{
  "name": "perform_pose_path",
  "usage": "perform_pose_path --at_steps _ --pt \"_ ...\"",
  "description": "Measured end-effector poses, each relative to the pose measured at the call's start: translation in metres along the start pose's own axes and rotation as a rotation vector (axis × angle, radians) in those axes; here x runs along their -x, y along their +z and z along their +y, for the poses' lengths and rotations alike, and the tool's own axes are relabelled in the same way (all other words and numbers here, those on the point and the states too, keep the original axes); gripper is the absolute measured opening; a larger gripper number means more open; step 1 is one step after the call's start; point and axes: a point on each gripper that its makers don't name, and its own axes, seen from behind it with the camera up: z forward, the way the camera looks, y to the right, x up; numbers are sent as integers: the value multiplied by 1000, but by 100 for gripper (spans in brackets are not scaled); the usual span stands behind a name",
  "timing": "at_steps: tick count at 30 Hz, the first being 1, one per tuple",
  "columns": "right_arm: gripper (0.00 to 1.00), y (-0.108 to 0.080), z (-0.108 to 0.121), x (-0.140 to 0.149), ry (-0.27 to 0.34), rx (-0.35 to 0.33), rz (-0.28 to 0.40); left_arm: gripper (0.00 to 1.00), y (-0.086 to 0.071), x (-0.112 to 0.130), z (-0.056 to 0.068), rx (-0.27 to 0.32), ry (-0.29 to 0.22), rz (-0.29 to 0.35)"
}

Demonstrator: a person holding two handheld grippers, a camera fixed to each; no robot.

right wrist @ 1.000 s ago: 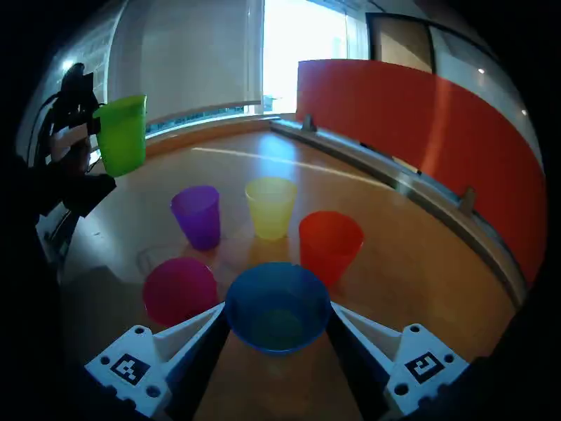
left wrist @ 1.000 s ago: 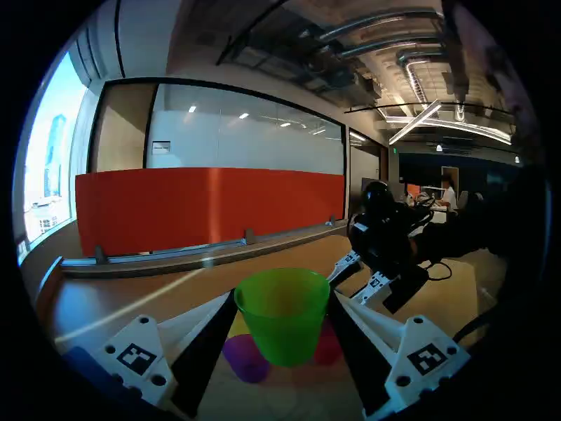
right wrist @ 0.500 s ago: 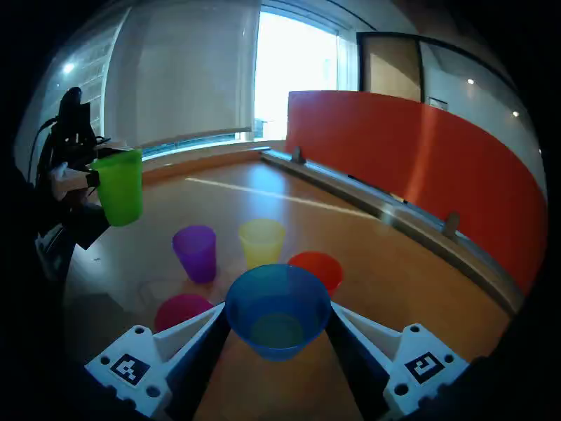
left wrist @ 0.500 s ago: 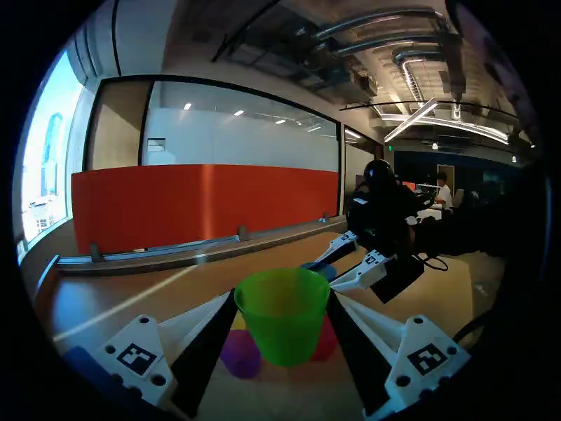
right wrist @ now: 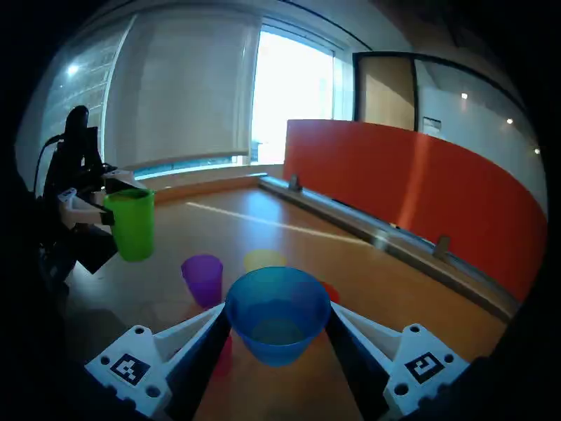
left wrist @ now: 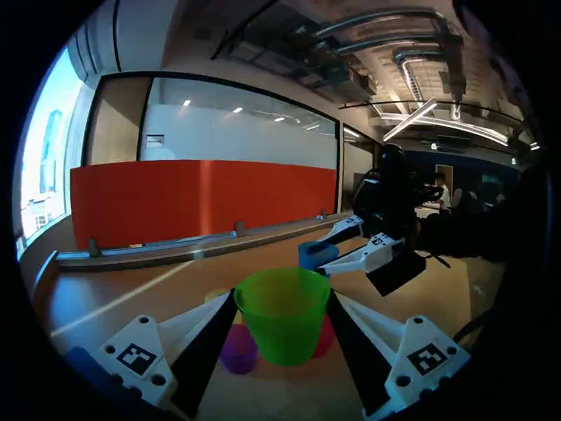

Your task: Pour water

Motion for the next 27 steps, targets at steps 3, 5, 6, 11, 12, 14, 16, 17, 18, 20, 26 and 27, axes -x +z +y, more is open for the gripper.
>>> perform_pose_path --at_steps 3,5,6,11,12,14,16,17,18,20,26,27 --pt "91 -3 -1 -8 -1 6 20 89 0 3 2 2 1 -6" --pt "91 -5 -2 -13 -5 10 33 89 -1 3 3 5 3 -6" --pt "91 -7 -3 -16 -7 12 40 89 -1 4 4 6 3 -6" --pt "91 -11 -8 -30 -11 15 77 89 -3 4 8 14 4 -5" --pt "90 -12 -9 -33 -11 16 86 89 -3 4 9 15 5 -5" --pt "90 -13 -10 -39 -10 16 101 89 -4 4 10 17 7 -5" --pt "90 -16 -12 -44 -8 17 118 89 -5 4 12 19 9 -5" --pt "91 -17 -13 -47 -7 18 126 89 -5 4 13 20 11 -4" --pt "91 -18 -14 -50 -5 19 136 89 -6 4 13 22 13 -4" --pt "90 -20 -15 -55 -3 21 151 89 -7 4 15 28 18 -1" --pt "90 -24 -19 -70 -2 25 194 89 -9 5 21 40 32 3" --pt "90 -25 -19 -73 -2 26 201 89 -9 6 22 41 34 3"
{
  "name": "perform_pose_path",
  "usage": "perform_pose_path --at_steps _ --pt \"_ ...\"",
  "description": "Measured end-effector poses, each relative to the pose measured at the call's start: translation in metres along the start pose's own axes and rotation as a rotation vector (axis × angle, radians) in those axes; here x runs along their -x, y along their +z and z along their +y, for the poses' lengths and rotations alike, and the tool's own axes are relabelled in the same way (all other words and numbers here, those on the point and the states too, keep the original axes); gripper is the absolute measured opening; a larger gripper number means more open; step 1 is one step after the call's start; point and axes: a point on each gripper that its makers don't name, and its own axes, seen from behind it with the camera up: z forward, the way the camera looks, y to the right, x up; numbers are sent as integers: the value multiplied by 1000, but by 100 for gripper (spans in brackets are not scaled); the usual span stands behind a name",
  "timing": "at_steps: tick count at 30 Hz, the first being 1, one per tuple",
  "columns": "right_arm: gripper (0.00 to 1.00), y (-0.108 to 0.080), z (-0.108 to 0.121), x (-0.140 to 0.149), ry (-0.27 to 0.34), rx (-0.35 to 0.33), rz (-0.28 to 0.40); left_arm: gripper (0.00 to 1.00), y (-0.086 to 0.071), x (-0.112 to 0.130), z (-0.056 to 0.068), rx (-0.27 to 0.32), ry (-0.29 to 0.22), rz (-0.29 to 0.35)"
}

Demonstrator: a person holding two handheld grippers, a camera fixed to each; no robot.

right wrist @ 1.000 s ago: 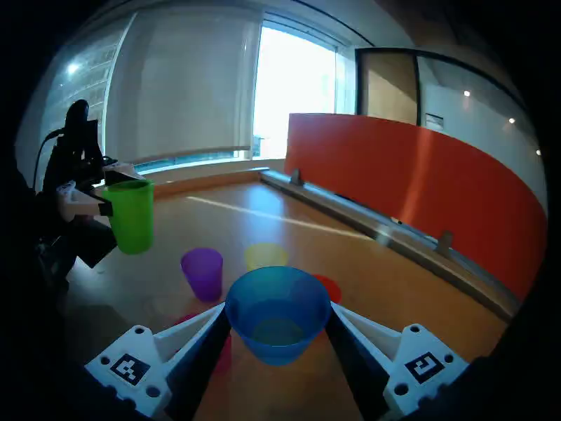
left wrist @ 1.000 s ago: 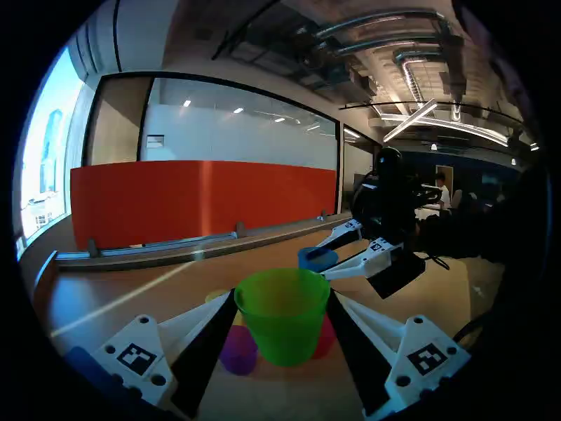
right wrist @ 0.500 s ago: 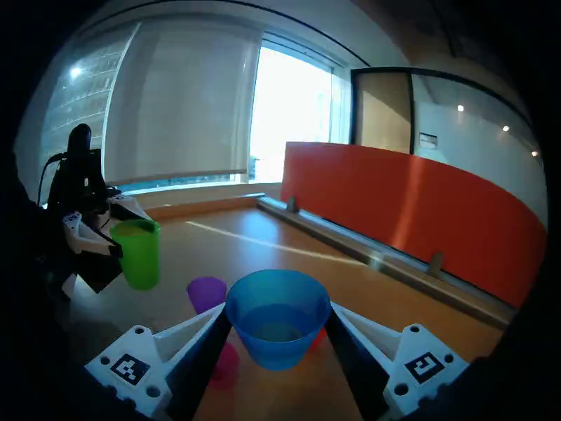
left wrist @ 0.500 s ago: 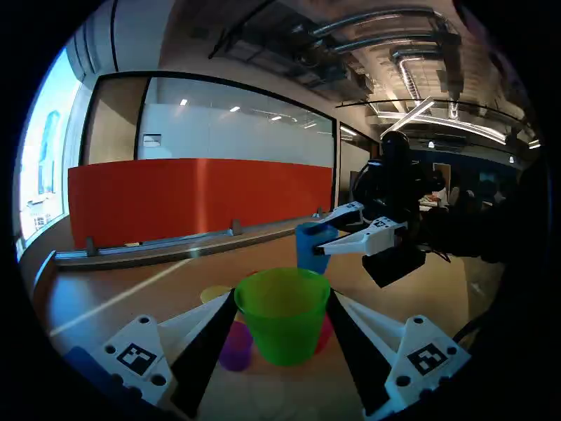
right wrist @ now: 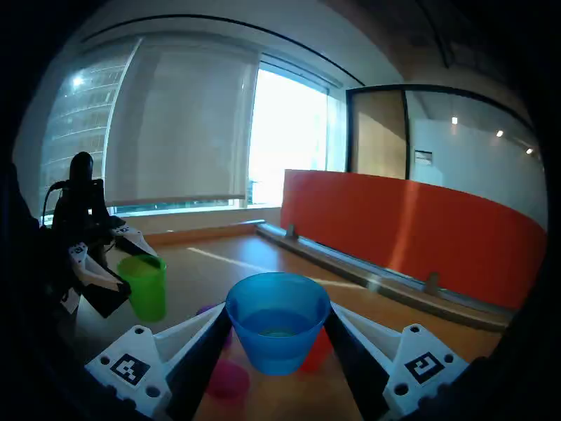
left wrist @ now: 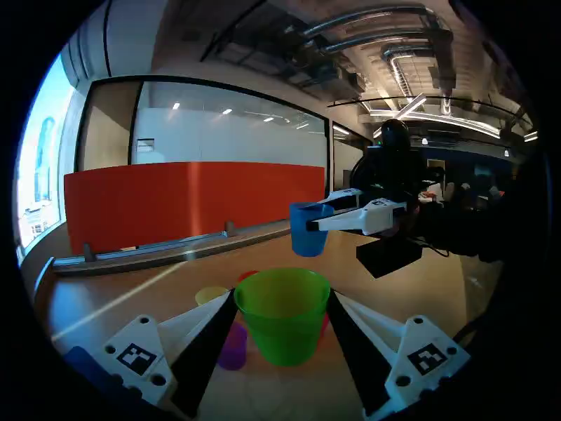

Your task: Pour water

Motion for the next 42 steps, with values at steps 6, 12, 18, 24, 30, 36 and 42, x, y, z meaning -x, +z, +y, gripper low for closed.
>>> perform_pose_path --at_steps 6,12,18,24,30,36,42 --pt "91 -1 -5 -15 1 -3 32 89 0 0 3 9 4 12" --pt "91 -1 -8 -24 -4 -1 56 89 -2 -3 2 3 12 33" --pt "91 -1 -12 -32 -2 -7 80 89 -2 -2 1 0 10 37" --pt "91 -2 -14 -35 -10 -8 92 89 -3 -2 1 2 13 38" --pt "91 -1 -15 -38 -15 -4 101 89 -5 -2 5 10 32 35" --pt "91 0 -16 -44 -21 -3 115 89 -6 -3 8 15 50 37" --pt "91 0 -16 -46 -29 -2 116 89 -6 -2 9 18 46 37"
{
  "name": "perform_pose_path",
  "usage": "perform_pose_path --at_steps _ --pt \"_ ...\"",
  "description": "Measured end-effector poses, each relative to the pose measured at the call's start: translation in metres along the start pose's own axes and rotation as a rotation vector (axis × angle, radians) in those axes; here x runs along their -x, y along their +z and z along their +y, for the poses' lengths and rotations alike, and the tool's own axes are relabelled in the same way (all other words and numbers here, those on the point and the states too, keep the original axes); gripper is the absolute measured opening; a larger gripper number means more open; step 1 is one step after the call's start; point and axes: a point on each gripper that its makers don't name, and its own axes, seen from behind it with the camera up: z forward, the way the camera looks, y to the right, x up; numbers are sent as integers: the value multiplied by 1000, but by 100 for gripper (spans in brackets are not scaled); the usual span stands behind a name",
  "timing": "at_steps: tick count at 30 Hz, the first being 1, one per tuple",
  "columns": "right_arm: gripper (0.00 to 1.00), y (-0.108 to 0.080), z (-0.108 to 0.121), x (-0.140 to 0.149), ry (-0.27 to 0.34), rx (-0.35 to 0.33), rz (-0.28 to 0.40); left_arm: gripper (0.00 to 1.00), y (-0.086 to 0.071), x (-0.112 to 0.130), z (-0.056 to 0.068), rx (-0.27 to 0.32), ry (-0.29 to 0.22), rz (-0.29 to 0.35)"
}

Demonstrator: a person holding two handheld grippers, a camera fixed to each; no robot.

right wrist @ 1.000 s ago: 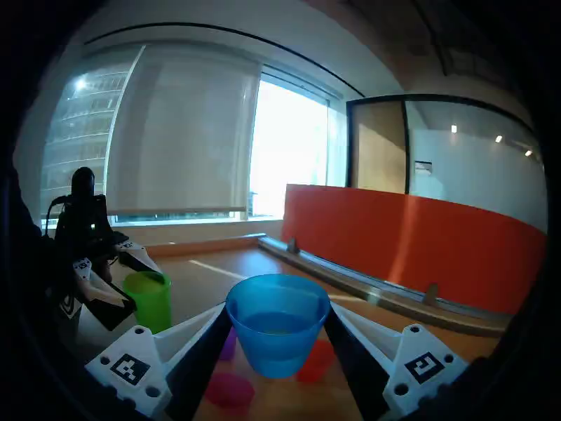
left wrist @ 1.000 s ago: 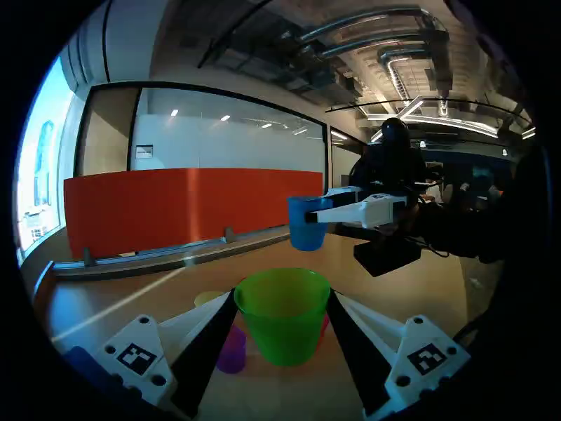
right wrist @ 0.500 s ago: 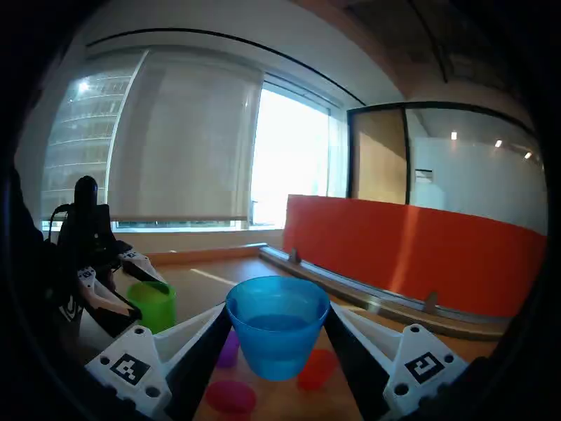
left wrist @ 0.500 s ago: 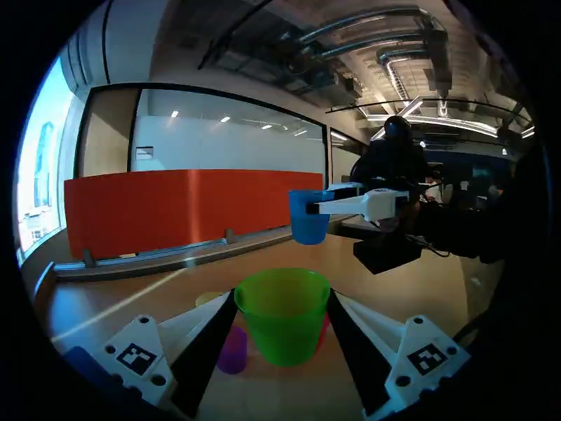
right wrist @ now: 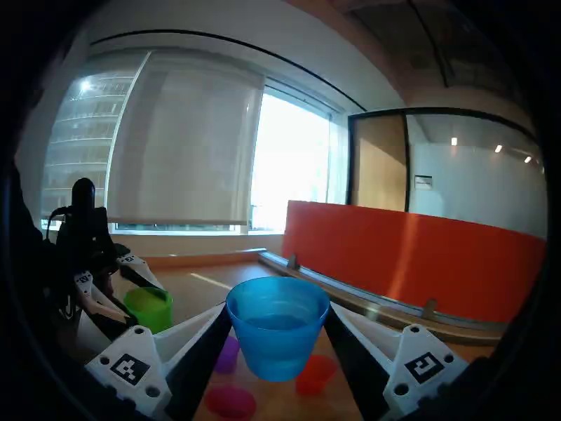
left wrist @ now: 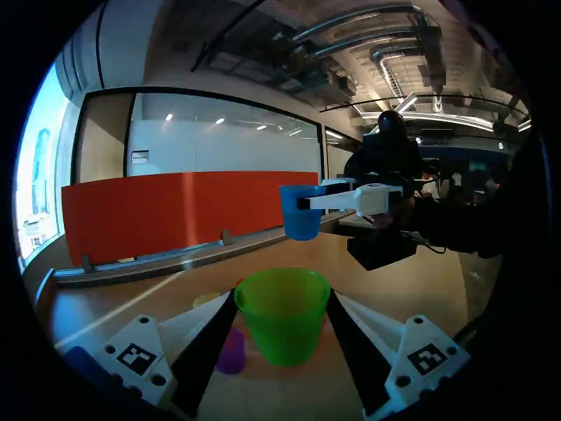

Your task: Pour water

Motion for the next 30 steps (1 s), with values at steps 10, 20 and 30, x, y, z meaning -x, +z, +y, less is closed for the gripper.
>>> perform_pose_path --at_steps 10,20,30 --pt "91 0 -4 -2 -28 -13 -4 89 0 1 3 10 6 -6" --pt "91 -1 -7 -5 -86 -25 -15 89 1 6 4 10 0 -11" --pt "91 0 -13 -11 -135 -47 -19 89 3 9 7 19 -3 -14"
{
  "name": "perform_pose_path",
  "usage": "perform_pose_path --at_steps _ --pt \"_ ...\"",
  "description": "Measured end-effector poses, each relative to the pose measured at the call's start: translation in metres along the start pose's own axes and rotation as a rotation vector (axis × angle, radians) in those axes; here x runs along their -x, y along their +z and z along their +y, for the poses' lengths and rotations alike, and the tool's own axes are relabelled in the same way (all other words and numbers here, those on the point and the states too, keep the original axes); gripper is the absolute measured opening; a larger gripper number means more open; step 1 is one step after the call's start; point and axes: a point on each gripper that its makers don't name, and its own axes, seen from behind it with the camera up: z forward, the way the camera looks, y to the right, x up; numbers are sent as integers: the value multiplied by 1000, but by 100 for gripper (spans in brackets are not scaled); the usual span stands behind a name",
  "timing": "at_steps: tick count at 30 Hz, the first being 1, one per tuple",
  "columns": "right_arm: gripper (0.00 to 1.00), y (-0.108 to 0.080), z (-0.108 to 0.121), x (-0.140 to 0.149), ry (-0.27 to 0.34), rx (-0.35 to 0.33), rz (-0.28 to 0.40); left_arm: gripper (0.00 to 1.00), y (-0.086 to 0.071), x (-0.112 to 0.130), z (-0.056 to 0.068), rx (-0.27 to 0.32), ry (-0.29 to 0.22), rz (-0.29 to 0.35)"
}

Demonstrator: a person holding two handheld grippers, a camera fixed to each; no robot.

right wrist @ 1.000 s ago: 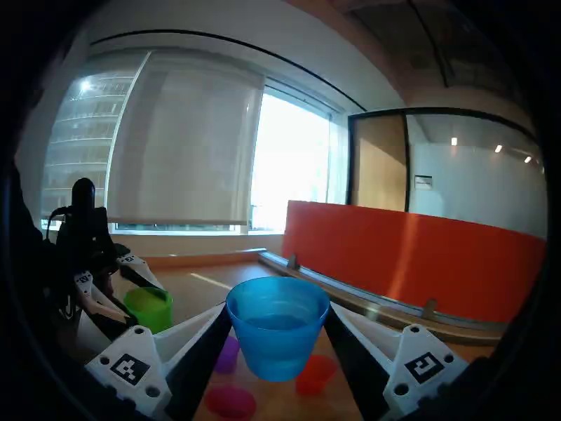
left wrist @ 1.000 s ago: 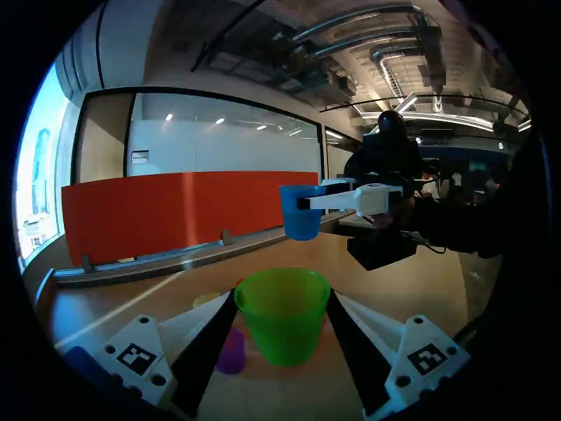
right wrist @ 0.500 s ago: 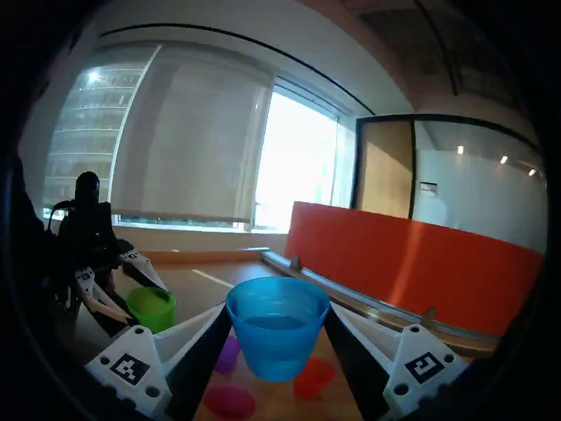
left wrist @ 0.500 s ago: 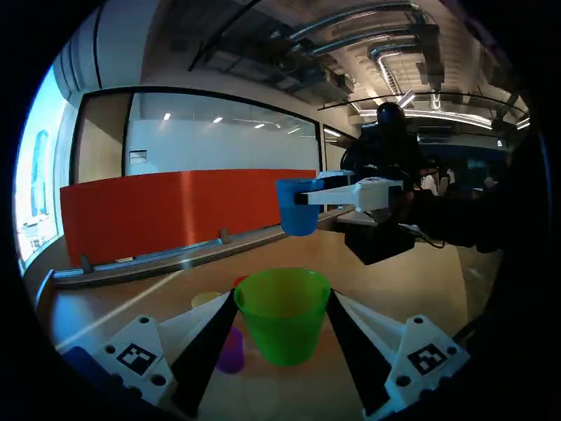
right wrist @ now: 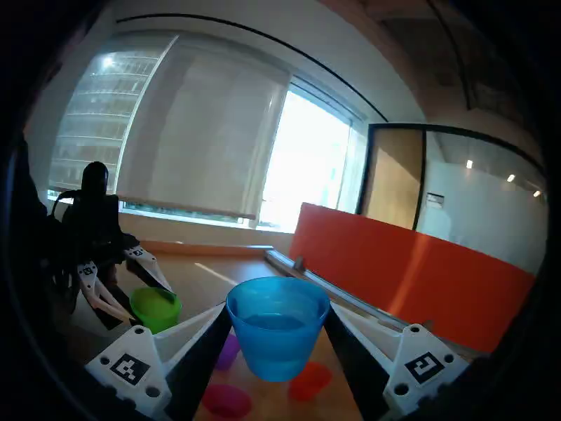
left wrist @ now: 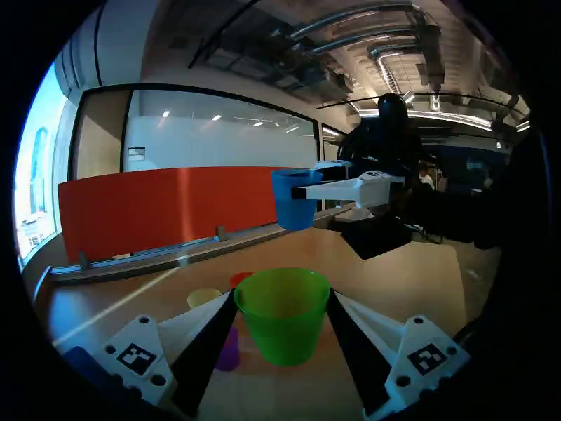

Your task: Pour water

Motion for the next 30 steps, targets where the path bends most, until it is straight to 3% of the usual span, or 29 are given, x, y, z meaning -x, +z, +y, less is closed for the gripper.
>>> perform_pose_path --at_steps 30 --pt "91 10 -13 -30 -179 -56 -15 89 3 -4 5 10 -1 5"
